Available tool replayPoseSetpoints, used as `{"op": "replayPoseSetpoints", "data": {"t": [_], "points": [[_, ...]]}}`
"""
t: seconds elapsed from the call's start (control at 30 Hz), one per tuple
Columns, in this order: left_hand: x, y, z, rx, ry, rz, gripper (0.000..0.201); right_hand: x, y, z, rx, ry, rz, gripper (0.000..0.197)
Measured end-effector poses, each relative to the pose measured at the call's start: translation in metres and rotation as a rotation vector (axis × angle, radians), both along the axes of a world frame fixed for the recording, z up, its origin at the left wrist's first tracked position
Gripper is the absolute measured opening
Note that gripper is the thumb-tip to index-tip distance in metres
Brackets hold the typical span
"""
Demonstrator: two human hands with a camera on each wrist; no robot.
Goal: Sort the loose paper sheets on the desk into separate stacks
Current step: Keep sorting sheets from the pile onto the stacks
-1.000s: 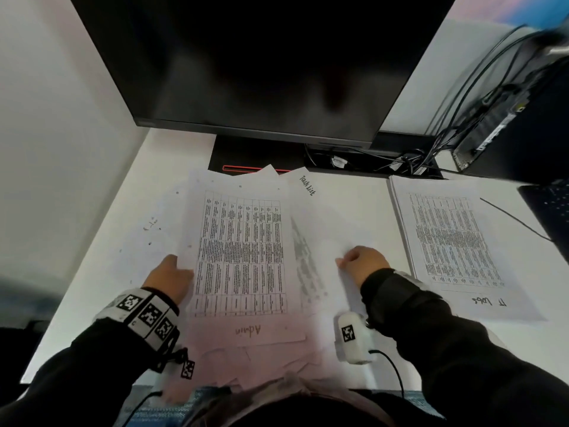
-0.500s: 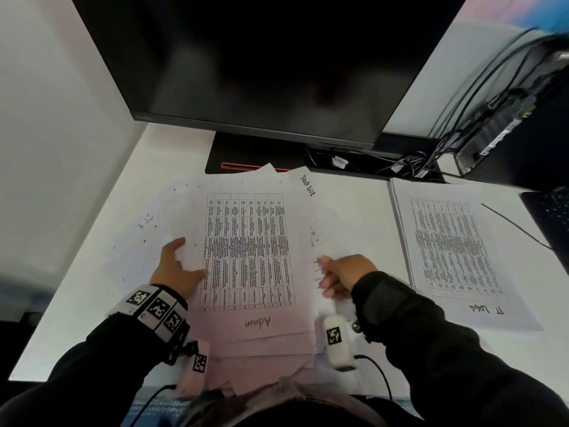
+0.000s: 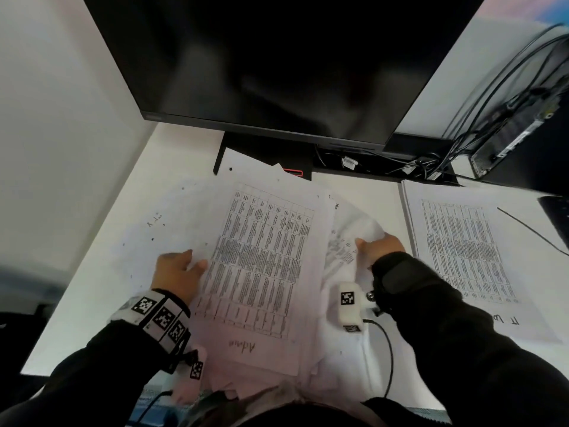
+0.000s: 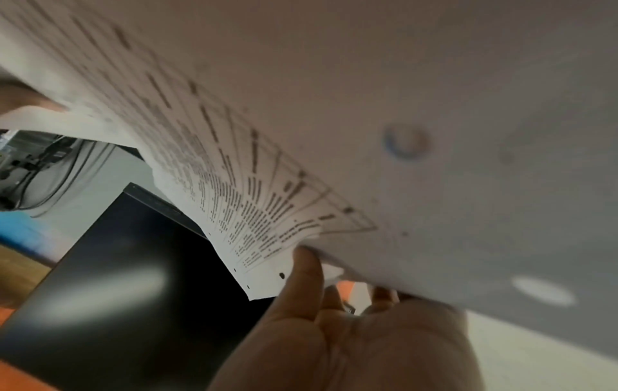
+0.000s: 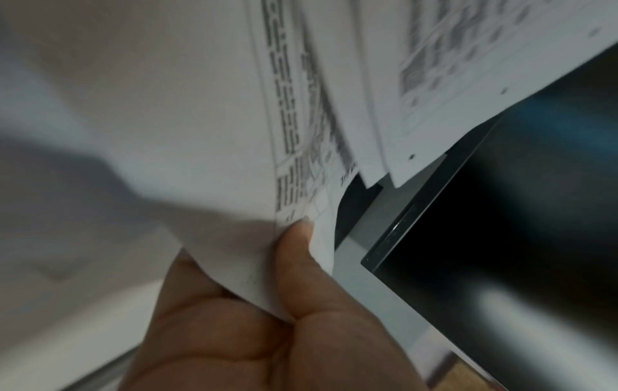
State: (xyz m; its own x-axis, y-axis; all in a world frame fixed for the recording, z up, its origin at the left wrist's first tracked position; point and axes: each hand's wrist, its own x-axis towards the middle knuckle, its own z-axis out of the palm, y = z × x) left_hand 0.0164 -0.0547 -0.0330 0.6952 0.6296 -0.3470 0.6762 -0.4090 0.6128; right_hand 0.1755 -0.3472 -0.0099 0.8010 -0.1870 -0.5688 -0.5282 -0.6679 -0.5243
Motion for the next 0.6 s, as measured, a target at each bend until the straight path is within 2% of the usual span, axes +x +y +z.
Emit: {"op": "replayPoseSetpoints", "data": {"t": [0.03, 0.1, 0.2, 0.27, 0.33, 0.4, 0.5, 0.6], "points": [[0.001, 0.006, 0.002, 0.059, -0.013, 0.036, 0.035, 0.005, -0.004, 0.004, -0.011, -0.010, 0.031, 0.041], [0.006, 0.017, 0.006, 0.120, 0.022, -0.019, 0.031, 0.010, -0.007, 0.016, -0.038, -0.014, 0.126, 0.042], [0.013, 0.024, 0.007, 0.038, 0.004, -0.211, 0.032, 0.014, 0.000, 0.024, -0.041, -0.009, 0.248, 0.041], [0.014, 0.021, 0.007, -0.016, -0.009, -0.261, 0.033, 0.012, 0.011, 0.027, 0.023, -0.019, 0.304, 0.031], [0.017, 0.016, 0.006, -0.098, -0.028, -0.245, 0.036, 0.008, 0.021, 0.026, 0.057, -0.040, 0.351, 0.018], [0.021, 0.009, 0.007, -0.118, 0.003, -0.204, 0.041, 0.003, 0.029, 0.023, 0.071, -0.056, 0.428, 0.021], [0.026, -0.002, 0.007, -0.096, 0.066, -0.173, 0.056, -0.006, 0.032, 0.014, 0.165, -0.028, 0.402, 0.018], [0.028, -0.014, 0.005, -0.070, 0.108, -0.199, 0.068, -0.009, 0.021, 0.002, -0.041, 0.008, 0.232, 0.050]]}}
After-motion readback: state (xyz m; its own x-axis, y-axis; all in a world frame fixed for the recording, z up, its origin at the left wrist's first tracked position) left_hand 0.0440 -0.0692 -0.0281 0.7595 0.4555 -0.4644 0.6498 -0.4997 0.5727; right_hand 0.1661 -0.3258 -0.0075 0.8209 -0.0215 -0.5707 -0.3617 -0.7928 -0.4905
